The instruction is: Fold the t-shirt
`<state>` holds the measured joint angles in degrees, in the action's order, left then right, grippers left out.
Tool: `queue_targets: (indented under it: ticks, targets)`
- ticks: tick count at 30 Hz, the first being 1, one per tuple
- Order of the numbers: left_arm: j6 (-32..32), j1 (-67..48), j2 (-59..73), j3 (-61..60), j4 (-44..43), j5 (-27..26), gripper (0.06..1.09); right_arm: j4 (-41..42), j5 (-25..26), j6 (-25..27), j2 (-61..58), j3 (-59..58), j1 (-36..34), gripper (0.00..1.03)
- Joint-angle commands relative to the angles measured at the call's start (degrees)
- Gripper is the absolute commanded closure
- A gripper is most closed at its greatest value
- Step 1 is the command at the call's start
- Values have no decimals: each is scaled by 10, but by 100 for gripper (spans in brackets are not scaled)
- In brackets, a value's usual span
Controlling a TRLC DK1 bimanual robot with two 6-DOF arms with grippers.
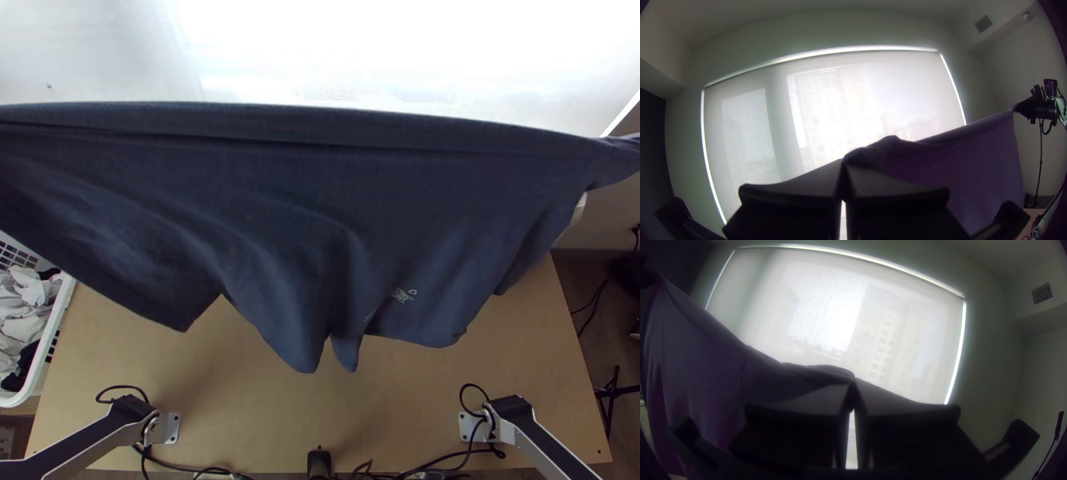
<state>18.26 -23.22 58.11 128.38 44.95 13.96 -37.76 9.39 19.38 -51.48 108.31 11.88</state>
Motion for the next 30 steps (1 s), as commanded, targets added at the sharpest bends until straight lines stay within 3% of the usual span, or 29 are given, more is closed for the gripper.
queue_targets:
  ticks: [1,5,10,15,20,30]
  targets:
    - [-4,1,-24,-5,90,-4,105,-36,3,0,31,4,1,100]
    - [-38,1,-35,-75,197,-75,105,-48,2,-27,42,-55,2,100]
    - [-52,-2,-85,-286,175,-100,105,-19,0,-49,39,-169,31,100]
    - [-38,1,-100,-485,44,-99,105,61,-1,-50,-10,-267,40,100]
    - [-9,43,-63,-603,-117,-100,105,141,-3,-46,-107,-299,43,100]
    - [-20,198,126,-643,-353,-143,105,262,-15,-36,-330,-260,27,100]
